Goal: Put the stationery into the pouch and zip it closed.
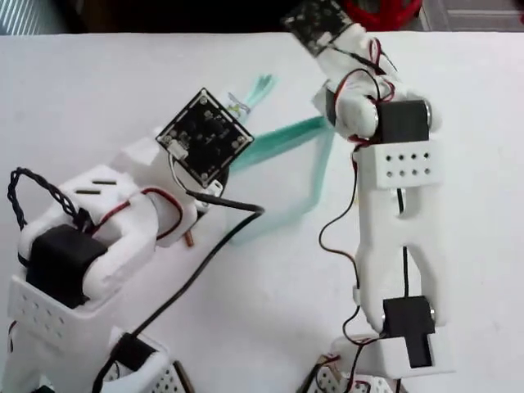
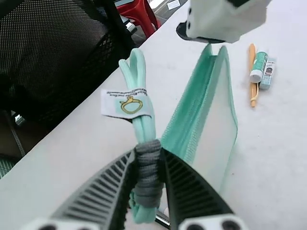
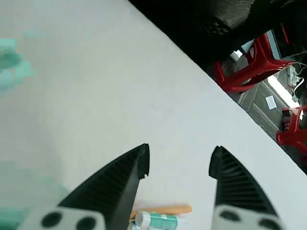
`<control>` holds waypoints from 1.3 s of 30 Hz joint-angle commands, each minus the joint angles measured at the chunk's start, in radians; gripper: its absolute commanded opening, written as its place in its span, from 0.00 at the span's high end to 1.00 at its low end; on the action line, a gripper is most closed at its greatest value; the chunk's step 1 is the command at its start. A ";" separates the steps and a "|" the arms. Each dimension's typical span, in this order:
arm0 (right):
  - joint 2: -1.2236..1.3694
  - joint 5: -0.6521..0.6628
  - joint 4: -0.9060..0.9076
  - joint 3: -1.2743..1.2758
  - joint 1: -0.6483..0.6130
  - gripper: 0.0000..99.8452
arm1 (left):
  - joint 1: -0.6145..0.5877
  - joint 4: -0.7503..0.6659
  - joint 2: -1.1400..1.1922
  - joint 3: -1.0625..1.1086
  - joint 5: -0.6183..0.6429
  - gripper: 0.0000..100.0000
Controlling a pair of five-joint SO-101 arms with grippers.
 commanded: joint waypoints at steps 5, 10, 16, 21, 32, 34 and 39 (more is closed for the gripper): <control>-0.004 0.258 0.282 -0.064 0.007 0.79 | -0.048 -0.150 -0.022 0.072 -0.002 0.98; -0.025 0.275 0.320 -0.064 0.045 0.79 | -0.143 -0.358 -0.024 0.235 0.003 0.98; -0.133 0.192 0.266 -0.064 0.064 0.79 | -0.196 -0.473 -0.030 0.273 0.158 0.97; -0.277 0.097 0.213 -0.054 0.079 0.79 | -0.156 -0.466 -0.030 0.282 0.175 0.97; -0.305 0.411 0.354 0.034 -0.021 0.53 | -0.120 -0.331 -0.033 0.273 0.172 0.98; -0.298 0.400 0.295 0.034 0.008 0.56 | -0.119 -0.327 -0.062 0.275 0.170 0.97; -0.278 0.109 0.007 0.041 0.185 0.70 | 0.038 -0.285 -0.213 0.278 0.083 0.97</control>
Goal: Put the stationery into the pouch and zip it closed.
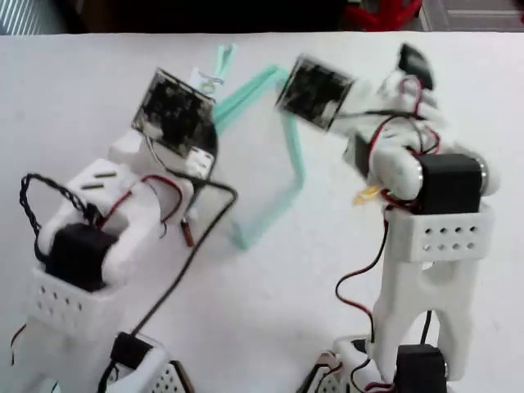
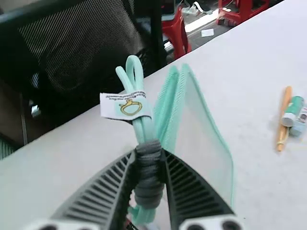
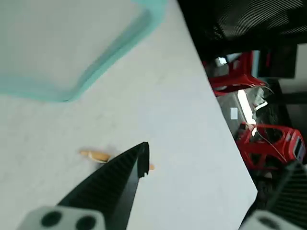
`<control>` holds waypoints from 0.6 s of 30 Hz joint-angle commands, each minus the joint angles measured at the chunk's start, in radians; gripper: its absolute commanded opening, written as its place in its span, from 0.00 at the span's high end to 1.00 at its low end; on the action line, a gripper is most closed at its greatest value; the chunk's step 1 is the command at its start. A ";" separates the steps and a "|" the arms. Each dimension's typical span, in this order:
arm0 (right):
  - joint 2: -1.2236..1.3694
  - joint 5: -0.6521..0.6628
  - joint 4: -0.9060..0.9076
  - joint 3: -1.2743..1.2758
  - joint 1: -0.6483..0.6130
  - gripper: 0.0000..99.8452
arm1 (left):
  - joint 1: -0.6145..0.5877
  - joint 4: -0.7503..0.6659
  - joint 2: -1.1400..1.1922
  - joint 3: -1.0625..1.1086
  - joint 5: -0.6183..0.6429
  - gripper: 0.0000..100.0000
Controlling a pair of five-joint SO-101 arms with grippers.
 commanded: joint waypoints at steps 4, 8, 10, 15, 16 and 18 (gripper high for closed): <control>0.056 -0.384 -0.254 -0.005 0.182 0.98 | 0.292 0.129 -0.236 -0.017 -0.117 0.97; 0.101 -0.390 -0.226 -0.005 0.185 0.92 | 0.257 0.153 -0.292 -0.006 -0.121 0.97; 0.124 -0.391 -0.229 -0.003 0.182 0.92 | 0.214 0.164 -0.294 -0.006 -0.121 0.97; 0.180 -0.391 -0.257 -0.008 0.116 0.94 | 0.183 0.226 -0.300 -0.034 -0.144 0.97; 0.185 -0.393 -0.251 -0.006 0.085 0.94 | 0.183 0.241 -0.300 -0.041 -0.167 0.97; 0.191 -0.388 -0.197 -0.005 0.019 0.94 | 0.176 0.244 -0.298 -0.044 -0.189 0.98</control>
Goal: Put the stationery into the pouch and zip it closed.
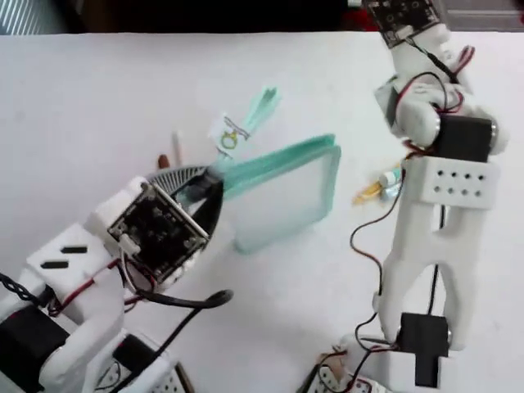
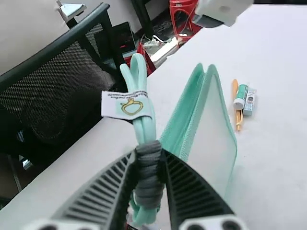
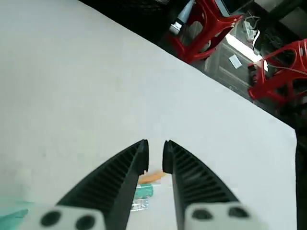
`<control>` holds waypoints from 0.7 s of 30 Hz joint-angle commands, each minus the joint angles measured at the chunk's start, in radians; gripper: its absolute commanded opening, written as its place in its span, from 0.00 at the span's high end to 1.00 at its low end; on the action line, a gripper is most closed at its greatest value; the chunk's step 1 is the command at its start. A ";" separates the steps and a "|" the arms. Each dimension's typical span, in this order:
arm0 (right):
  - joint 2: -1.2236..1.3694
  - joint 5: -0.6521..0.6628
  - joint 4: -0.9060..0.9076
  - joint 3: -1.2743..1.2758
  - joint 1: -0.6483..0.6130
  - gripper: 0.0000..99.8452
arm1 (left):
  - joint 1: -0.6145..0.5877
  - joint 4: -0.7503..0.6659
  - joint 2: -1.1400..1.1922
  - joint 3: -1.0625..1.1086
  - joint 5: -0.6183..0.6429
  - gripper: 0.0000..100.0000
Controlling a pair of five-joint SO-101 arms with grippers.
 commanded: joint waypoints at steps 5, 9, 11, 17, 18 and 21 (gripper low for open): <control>-0.007 0.167 0.263 -0.011 -0.219 0.94 | -0.035 -0.029 -0.002 -0.043 -0.043 0.98; -0.022 0.348 0.438 -0.011 -0.254 0.94 | -0.130 -0.144 -0.002 -0.002 -0.041 0.98; -0.054 0.361 0.432 0.018 -0.231 0.94 | -0.176 -0.206 -0.002 0.058 -0.040 0.98; -0.160 0.419 0.430 0.103 -0.225 0.94 | -0.222 -0.390 -0.002 0.212 -0.037 0.98; -0.171 0.417 0.427 0.114 -0.232 0.94 | -0.222 -0.411 -0.002 0.224 -0.017 0.98; -0.191 0.397 0.423 0.117 -0.226 0.94 | -0.216 -0.423 -0.002 0.232 0.058 0.97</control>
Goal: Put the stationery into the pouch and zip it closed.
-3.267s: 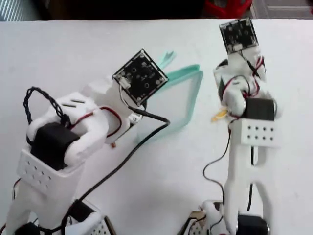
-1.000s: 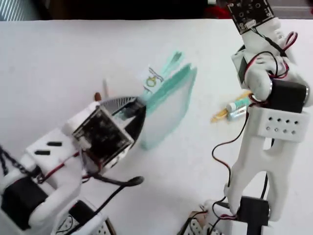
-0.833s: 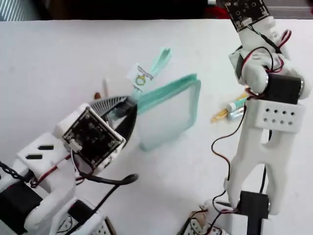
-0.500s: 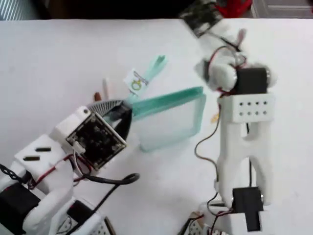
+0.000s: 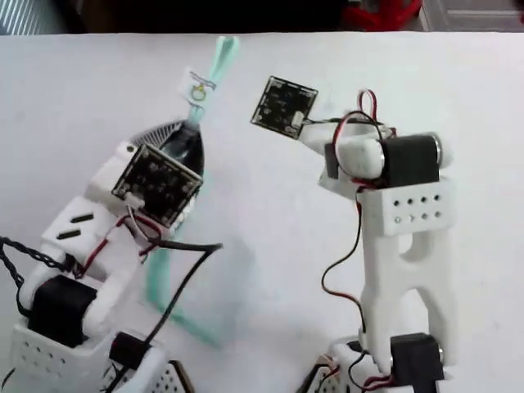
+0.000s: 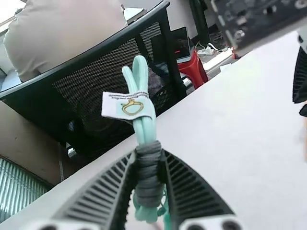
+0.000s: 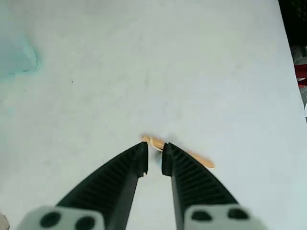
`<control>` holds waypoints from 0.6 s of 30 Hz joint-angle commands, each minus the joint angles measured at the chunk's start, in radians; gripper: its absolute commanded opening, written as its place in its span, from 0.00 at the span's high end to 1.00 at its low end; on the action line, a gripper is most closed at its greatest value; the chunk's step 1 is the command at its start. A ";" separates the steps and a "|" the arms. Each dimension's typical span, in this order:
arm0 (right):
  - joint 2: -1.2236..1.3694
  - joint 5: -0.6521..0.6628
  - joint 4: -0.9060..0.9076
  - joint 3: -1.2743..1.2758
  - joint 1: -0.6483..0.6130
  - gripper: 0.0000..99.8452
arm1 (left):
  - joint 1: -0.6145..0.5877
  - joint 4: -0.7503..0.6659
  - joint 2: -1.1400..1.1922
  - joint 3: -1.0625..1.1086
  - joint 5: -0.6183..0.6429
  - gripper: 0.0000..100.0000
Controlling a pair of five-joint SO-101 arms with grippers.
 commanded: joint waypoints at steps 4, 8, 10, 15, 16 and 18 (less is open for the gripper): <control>-0.090 -0.170 -0.068 -0.015 0.058 0.93 | 0.024 -0.068 -0.002 0.000 0.091 0.97; -0.140 -0.305 -0.157 -0.015 0.119 0.93 | 0.087 -0.126 -0.001 -0.002 0.034 0.97; -0.151 -0.339 -0.185 -0.015 0.148 0.93 | 0.111 -0.146 -0.001 -0.003 0.011 0.97; -0.124 -0.465 -0.275 0.048 0.223 0.93 | 0.077 -0.195 0.059 -0.117 0.015 0.97; -0.120 -0.480 -0.297 0.078 0.232 0.93 | 0.067 -0.193 0.097 -0.157 0.026 0.97; -0.124 -0.499 -0.338 0.149 0.246 0.93 | 0.033 -0.193 0.197 -0.233 0.075 0.97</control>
